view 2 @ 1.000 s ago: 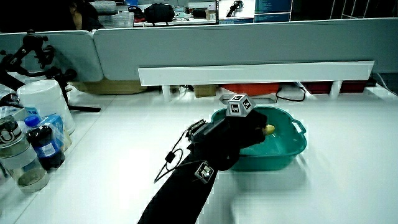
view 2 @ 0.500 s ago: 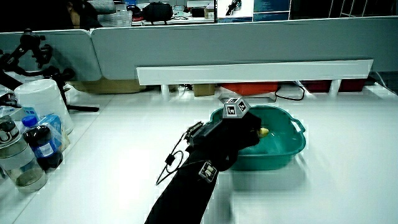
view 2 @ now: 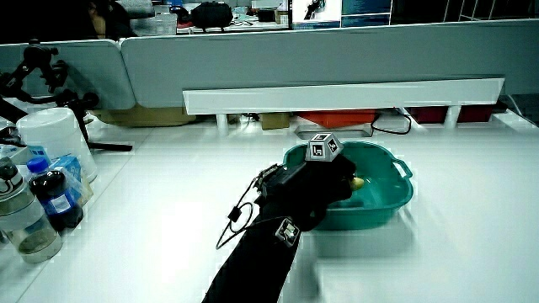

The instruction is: Place banana into plate

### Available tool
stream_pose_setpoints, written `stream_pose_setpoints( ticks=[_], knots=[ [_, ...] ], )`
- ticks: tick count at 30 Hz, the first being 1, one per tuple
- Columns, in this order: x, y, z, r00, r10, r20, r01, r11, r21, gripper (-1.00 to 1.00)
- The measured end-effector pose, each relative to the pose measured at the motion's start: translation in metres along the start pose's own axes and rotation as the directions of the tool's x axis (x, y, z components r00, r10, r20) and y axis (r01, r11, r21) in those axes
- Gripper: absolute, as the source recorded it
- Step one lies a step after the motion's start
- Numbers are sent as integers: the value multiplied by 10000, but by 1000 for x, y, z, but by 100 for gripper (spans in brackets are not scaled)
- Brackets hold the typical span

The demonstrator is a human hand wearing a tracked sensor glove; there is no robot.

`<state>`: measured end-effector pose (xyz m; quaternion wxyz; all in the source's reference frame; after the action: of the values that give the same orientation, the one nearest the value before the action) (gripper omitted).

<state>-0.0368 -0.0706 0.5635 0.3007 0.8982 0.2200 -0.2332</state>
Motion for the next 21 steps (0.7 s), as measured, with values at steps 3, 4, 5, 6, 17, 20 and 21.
stream_pose_setpoints(
  ticks=[3, 4, 5, 6, 17, 20, 21],
  knots=[
    [2, 0, 0, 9995, 207, -228, -214, 9993, -300, 0],
    [1, 1, -1, 9995, 210, -228, -218, 9991, -361, 0],
    [-2, 4, -6, 9994, 267, -236, -279, 9983, -519, 0],
    [0, 3, -5, 9989, 371, -281, -389, 9969, -683, 0],
    [-2, 12, -19, 9924, 850, -887, -1001, 9780, -1831, 0],
    [-2, 12, -17, 9906, 963, -976, -1137, 9745, -1933, 0],
    [-5, 15, -22, 9897, 953, -1070, -1151, 9735, -1978, 0]
  ],
)
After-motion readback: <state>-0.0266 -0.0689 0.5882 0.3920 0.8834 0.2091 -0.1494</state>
